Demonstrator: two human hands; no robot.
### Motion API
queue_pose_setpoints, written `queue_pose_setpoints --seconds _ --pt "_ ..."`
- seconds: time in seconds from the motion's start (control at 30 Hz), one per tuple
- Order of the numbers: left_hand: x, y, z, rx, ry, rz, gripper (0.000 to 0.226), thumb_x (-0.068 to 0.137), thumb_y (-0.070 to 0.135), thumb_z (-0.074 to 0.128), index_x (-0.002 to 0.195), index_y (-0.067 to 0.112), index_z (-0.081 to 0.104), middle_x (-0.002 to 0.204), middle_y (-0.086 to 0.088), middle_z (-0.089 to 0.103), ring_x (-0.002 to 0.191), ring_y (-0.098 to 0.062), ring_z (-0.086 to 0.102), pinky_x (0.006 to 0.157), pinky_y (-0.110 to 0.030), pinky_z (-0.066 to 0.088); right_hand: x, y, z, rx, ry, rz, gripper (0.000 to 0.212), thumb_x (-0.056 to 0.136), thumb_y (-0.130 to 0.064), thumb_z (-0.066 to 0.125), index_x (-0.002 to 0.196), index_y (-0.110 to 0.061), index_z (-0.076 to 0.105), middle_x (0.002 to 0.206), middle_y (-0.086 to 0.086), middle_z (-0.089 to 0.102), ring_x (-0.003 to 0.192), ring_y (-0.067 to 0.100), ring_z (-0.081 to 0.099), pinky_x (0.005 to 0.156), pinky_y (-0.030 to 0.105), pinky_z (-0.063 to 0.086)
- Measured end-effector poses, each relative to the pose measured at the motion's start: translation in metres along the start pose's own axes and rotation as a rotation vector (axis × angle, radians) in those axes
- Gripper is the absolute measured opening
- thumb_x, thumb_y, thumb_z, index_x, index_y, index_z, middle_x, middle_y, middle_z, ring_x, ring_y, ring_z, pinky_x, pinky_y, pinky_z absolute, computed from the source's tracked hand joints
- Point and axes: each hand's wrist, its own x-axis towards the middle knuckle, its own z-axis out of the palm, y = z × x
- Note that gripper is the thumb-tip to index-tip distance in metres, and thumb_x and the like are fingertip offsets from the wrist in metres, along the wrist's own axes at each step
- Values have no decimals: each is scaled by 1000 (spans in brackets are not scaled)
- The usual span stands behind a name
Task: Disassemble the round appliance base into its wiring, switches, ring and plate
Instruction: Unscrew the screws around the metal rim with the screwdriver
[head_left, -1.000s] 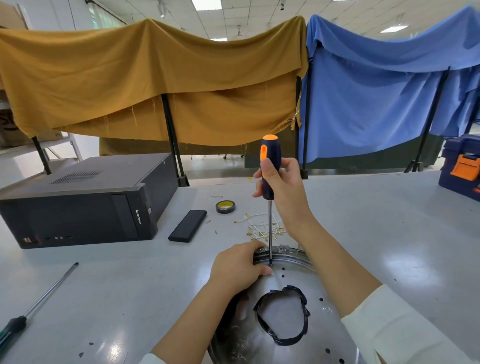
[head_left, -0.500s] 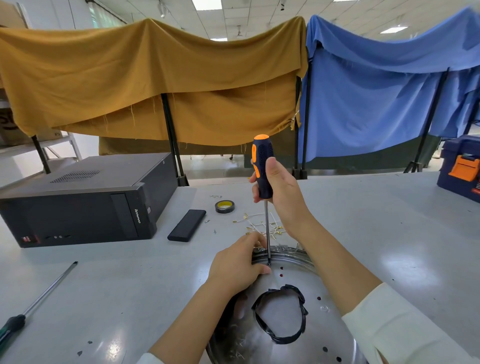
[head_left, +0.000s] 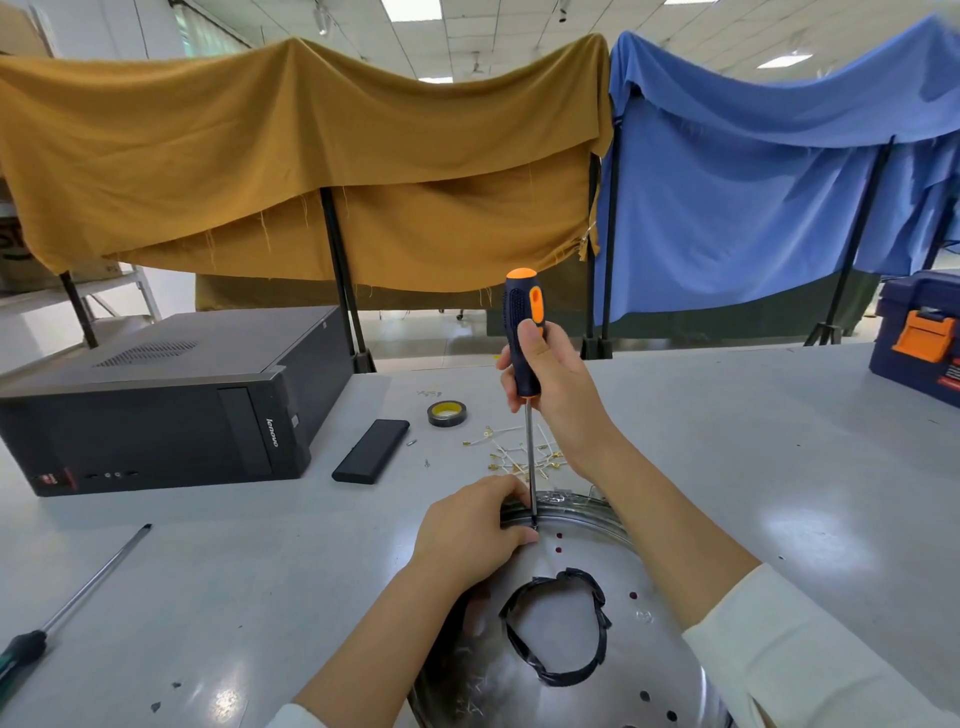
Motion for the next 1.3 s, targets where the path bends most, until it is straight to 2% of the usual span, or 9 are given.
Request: queue_pose_setpoints --seconds 0.17,0.27,0.37,0.43,0.57,0.77,1.0,1.17,1.3 --pt "1 0 0 -22 -10 -29 26 74 49 64 97 45 52 105 26 58 99 -1 53 71 -19 33 0 0 0 -14 22 -17 25 92 -24 57 101 -17 34 78 5 51 53 10 49 53 23 46" --pt "1 1 -1 -16 -10 -31 25 75 48 63 99 44 55 108 25 59 101 -1 53 73 -20 34 0 0 0 -7 -7 -16 13 98 -28 44 103 -17 46 83 4 57 63 14 54 58 27 48" --pt "1 1 -1 -3 -17 -10 24 77 48 62 100 44 58 110 26 57 102 0 52 74 -20 34 -1 -1 1 64 -28 15 23 98 -37 34 107 -21 49 82 4 57 62 12 50 57 27 43" --pt "1 1 0 16 -18 13 23 78 48 60 100 43 59 110 26 56 102 -1 52 74 -21 35 -1 -1 0 83 -17 26 30 91 -43 44 109 -20 43 81 5 54 58 10 48 53 23 40" --pt "1 0 0 26 -13 27 20 81 47 59 100 42 60 110 25 55 101 0 51 73 -20 33 -1 1 0 -9 25 -7 29 89 -23 62 101 -18 36 76 4 52 53 10 48 50 21 43" --pt "2 0 1 29 -16 29 20 81 47 59 101 42 61 109 26 55 101 1 51 71 -18 32 -3 0 0 49 -21 -8 18 100 -27 38 107 -15 48 85 4 58 67 14 51 54 24 44" --pt "3 -1 2 38 -15 26 20 81 47 59 101 42 61 111 25 55 102 1 51 73 -19 33 0 3 -1 17 75 -13 29 91 -23 60 101 -16 33 78 5 52 57 14 47 50 24 41" --pt "3 -1 3 42 -10 29 20 82 47 59 100 41 62 110 24 55 102 0 51 74 -20 34 -1 4 -3 55 39 -3 12 98 -28 44 104 -18 44 85 5 57 65 12 54 53 24 45" --pt "3 -1 3 44 -13 24 20 82 47 59 101 41 62 112 24 55 103 -1 52 74 -21 35 -1 4 -3 103 10 25 23 98 -39 38 107 -20 46 83 5 55 63 11 50 51 23 40"
